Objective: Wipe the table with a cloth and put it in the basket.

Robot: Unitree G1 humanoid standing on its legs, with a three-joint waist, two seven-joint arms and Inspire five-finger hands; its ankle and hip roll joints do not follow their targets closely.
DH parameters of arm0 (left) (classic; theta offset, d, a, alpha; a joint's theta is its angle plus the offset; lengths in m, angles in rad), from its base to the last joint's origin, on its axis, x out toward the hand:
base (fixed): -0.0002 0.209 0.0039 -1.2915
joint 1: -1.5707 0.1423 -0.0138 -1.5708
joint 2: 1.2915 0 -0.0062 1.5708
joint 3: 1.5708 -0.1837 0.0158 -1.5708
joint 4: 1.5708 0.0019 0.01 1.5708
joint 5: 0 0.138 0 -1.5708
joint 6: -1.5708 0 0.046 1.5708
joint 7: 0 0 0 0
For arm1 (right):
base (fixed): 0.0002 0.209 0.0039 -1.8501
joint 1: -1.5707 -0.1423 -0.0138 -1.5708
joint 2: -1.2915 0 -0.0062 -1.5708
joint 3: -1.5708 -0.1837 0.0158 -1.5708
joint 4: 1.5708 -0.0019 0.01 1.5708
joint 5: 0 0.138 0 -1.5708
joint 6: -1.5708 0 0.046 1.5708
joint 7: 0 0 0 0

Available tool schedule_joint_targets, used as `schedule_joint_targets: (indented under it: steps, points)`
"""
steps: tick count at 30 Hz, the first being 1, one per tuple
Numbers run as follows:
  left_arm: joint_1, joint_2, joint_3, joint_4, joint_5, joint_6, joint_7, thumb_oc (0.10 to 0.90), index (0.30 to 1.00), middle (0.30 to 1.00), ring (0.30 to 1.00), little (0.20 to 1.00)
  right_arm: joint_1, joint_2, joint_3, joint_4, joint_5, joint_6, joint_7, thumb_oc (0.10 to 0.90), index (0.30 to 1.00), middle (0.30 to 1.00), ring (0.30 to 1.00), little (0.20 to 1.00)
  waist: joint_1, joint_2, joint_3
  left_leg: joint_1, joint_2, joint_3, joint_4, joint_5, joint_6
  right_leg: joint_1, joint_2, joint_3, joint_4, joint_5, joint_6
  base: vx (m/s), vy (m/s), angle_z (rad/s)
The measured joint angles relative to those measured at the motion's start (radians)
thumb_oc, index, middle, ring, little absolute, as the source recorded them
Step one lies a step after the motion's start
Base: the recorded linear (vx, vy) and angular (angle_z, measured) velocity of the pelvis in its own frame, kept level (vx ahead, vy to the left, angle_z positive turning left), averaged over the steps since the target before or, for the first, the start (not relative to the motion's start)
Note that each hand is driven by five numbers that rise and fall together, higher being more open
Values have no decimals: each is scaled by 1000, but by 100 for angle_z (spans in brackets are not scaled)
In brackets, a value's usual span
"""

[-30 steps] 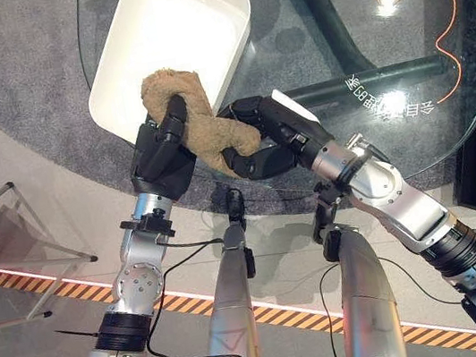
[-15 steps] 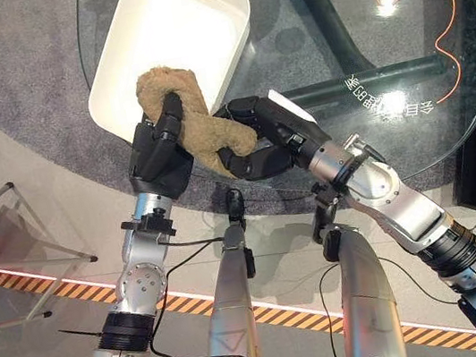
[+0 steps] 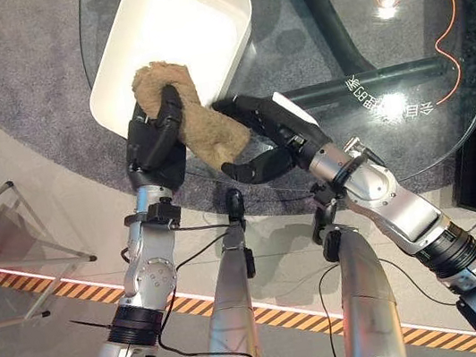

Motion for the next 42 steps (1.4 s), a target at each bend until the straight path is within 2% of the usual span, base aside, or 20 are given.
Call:
schedule_joint_targets:
  steps: [3, 7, 13, 14, 16, 17, 21, 24, 27, 32, 33, 36, 42]
  points:
    - [-2, -33, 27, 0, 44, -48, 83, 100, 300, 300, 300, 200, 1, 1, -25, 46, -13, -4, -79, 800, 900, 900, 900, 900, 0, 0, 0, 0, -3, 0, 7, -1, 1, 2, -3, 1, 1, 0, 0, 0, 0, 0]
    - [-11, -32, 38, 0, 137, -84, 181, 100, 300, 300, 300, 200, 22, 2, -73, 84, -39, -38, -162, 800, 900, 900, 900, 900, 0, 0, 0, 0, -4, 0, 9, -3, 5, 2, -5, 1, 1, 0, 0, 0, 0, 0]
    - [-46, -27, 66, 1, 323, -96, 316, 100, 300, 300, 300, 200, 61, 11, -138, 110, -41, -99, -290, 800, 900, 900, 900, 900, -11, -1, 0, 0, -6, 0, 10, -4, 6, 1, -4, 11, 0, 0, 0, 0, 10, 0]
    - [-58, -15, 68, 3, 384, -96, 344, 100, 300, 300, 300, 200, 60, 10, -146, 137, -58, -118, -339, 800, 900, 900, 900, 900, -22, -1, 0, 0, -6, 2, 11, -4, 7, 1, -5, 14, -1, 1, 1, -2, 31, -1]
    - [-71, -4, 68, 7, 418, -96, 360, 100, 300, 300, 300, 200, 60, 10, -156, 158, -71, -124, -369, 800, 900, 900, 900, 900, -27, -2, 0, 1, -7, 3, 11, -5, 7, 1, -5, 15, -1, 1, 2, 2, 32, -3]
    - [-98, 19, 68, 33, 477, -96, 377, 100, 300, 300, 300, 200, 58, 4, -172, 214, -99, -145, -442, 800, 900, 900, 900, 900, -33, -3, 0, 3, -6, 8, 13, -6, 8, 1, -4, 20, -1, 2, 4, 10, 30, -6]
    - [-145, 70, 68, 101, 521, -96, 404, 100, 300, 300, 300, 200, 62, -11, -245, 323, -104, -172, -591, 800, 900, 900, 900, 900, -49, -3, 0, 6, -5, 19, 21, -7, 9, 2, -3, 30, -4, 6, 8, 6, 40, -7]
    - [-158, 133, 68, 186, 642, -96, 437, 100, 300, 300, 300, 200, 65, -23, -329, 451, -42, -230, -704, 800, 900, 900, 900, 900, -57, -5, 0, 10, 1, 36, 28, -14, 16, 3, 7, 48, -17, 18, 12, 3, 38, -17]
    - [-165, 183, 67, 247, 682, -95, 457, 100, 300, 300, 300, 200, 63, -63, -375, 603, 17, -252, -792, 800, 900, 900, 900, 900, -68, -5, 0, 14, 4, 48, 27, -17, 19, 6, 11, 52, -28, 26, 18, -6, 29, -11]
    - [-242, 241, 39, 367, 755, -90, 489, 100, 300, 300, 300, 200, 53, -96, -390, 788, 98, -281, -848, 800, 900, 900, 900, 900, -81, -5, 0, 14, 9, 53, 25, -17, 19, 8, 18, 56, -44, 38, 19, -7, 6, -6]
    - [-290, 283, -13, 412, 809, -71, 509, 100, 300, 300, 300, 200, 34, -97, -391, 867, 134, -296, -847, 800, 900, 900, 900, 900, -81, -5, 0, 13, 13, 53, 25, -17, 19, 8, 24, 57, -50, 40, 18, -10, 7, -7]
    - [-349, 332, -85, 443, 873, -53, 513, 100, 300, 300, 300, 200, 26, -98, -393, 955, 151, -303, -846, 800, 900, 900, 900, 900, -83, -5, 0, 13, 17, 54, 15, -17, 20, 5, 28, 57, -55, 42, 16, -7, 9, -3]
    - [-507, 365, -255, 605, 949, -9, 528, 100, 300, 300, 300, 200, -14, -100, -393, 1200, 170, -317, -769, 800, 900, 900, 900, 900, -95, -5, 0, 13, 19, 64, 10, -15, 16, -2, 30, 65, -53, 44, 16, -7, 10, -3]
